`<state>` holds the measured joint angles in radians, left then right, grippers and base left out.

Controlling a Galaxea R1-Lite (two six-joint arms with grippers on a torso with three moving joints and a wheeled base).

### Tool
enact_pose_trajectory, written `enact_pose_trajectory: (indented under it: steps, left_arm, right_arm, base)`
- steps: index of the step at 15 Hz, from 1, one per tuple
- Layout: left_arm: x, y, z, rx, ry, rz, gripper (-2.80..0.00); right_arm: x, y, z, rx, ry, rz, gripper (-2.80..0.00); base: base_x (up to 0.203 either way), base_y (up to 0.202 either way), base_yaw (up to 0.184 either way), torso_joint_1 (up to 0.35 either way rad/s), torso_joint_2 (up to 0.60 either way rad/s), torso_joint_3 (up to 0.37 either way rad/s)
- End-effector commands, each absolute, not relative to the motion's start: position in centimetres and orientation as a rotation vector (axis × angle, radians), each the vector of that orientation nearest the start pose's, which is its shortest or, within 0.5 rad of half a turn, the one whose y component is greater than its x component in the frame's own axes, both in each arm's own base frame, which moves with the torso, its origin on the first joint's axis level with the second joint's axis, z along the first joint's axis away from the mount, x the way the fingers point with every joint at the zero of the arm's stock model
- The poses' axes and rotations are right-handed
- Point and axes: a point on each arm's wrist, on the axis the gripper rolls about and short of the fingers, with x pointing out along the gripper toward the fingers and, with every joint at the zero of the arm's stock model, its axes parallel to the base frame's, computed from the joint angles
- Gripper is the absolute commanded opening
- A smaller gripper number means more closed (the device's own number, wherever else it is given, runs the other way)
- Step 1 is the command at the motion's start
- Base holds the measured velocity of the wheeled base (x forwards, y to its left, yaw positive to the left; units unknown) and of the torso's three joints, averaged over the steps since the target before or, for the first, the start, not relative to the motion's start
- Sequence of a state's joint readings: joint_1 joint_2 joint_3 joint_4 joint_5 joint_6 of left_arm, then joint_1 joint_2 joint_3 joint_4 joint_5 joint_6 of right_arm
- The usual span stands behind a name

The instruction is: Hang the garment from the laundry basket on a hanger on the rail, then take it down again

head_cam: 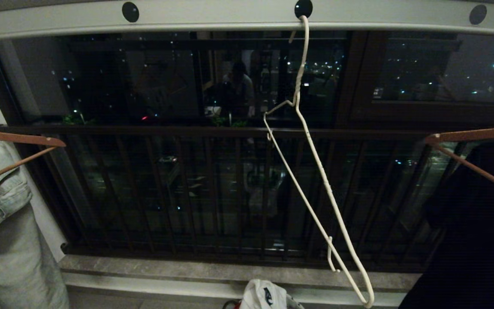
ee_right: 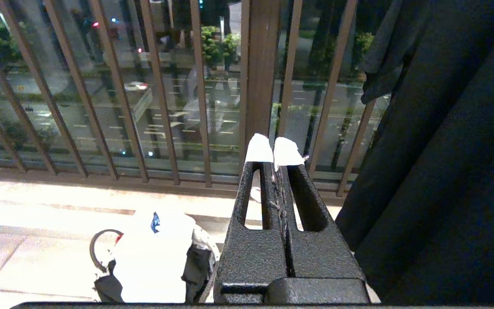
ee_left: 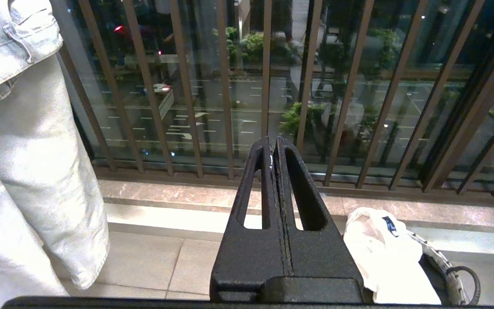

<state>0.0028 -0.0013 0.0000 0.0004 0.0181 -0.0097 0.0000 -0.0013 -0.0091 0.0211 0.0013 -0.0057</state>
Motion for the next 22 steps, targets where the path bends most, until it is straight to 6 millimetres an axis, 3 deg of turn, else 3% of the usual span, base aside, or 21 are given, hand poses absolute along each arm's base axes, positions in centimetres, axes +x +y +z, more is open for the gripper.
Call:
enact_pose_trajectory:
  steps: [1,22]
  left_arm:
    - [-2.28,0.03,7.55,-0.011,0.000,0.021,-2.80]
    - [-2.28,0.03,7.55,-0.009,0.000,0.021,-2.80]
  right_arm:
    - [-2.35,0.00,7.58,-0.006,0.012,0.002,-2.80]
    - [-2.35,0.00,7.58,-0.006,0.012,0.002,-2.80]
  base:
    - [0.000,0.000,0.000,0.000,0.00,0.000]
    - [0.000,0.000,0.000,0.000,0.00,0.000]
